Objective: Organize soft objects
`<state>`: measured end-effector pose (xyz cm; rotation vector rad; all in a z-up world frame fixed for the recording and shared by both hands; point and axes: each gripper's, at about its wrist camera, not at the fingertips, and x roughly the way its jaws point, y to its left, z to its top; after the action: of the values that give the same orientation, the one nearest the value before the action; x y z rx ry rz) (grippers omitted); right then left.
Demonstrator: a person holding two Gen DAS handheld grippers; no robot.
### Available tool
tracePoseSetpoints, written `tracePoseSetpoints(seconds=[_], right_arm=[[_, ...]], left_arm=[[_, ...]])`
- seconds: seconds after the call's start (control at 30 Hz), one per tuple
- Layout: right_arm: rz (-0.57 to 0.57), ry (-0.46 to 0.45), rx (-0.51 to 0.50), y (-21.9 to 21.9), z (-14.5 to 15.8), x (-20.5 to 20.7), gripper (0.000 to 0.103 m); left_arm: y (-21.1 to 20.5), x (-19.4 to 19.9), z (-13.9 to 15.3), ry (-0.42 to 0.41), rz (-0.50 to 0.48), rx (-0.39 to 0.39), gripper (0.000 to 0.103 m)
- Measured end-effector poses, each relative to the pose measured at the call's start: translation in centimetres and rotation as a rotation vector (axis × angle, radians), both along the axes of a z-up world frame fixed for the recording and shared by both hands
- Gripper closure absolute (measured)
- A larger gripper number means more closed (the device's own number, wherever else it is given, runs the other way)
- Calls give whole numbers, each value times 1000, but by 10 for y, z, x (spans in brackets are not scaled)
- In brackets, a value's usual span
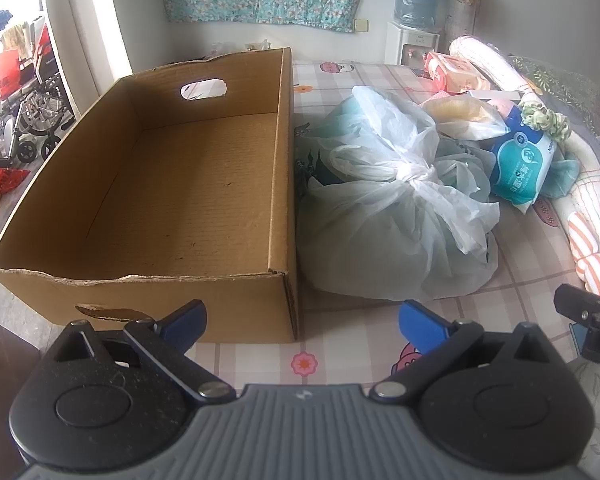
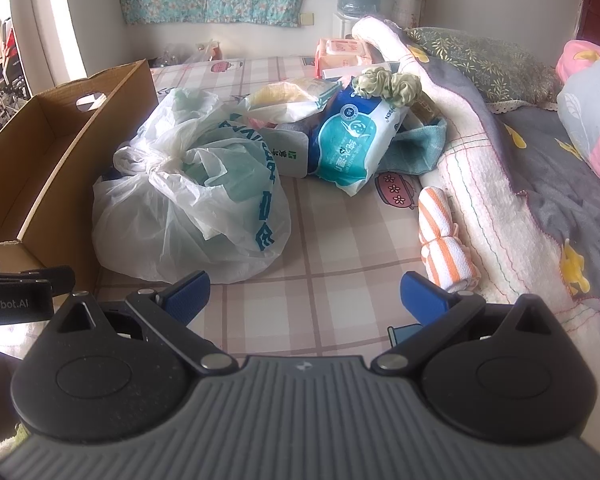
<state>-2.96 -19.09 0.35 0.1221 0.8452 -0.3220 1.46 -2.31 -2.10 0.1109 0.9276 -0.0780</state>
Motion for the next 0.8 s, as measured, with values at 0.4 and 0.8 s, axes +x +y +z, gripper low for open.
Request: tracePoseSetpoints(seconds=[0.4, 0.8], right_arm=[[-1, -1, 0, 0, 0, 1, 1], [-110, -191, 29, -39, 23, -11, 1]], left_arm=[[-1, -1, 0, 0, -19, -3, 0], [-41, 5, 46, -122, -280, 54, 0]])
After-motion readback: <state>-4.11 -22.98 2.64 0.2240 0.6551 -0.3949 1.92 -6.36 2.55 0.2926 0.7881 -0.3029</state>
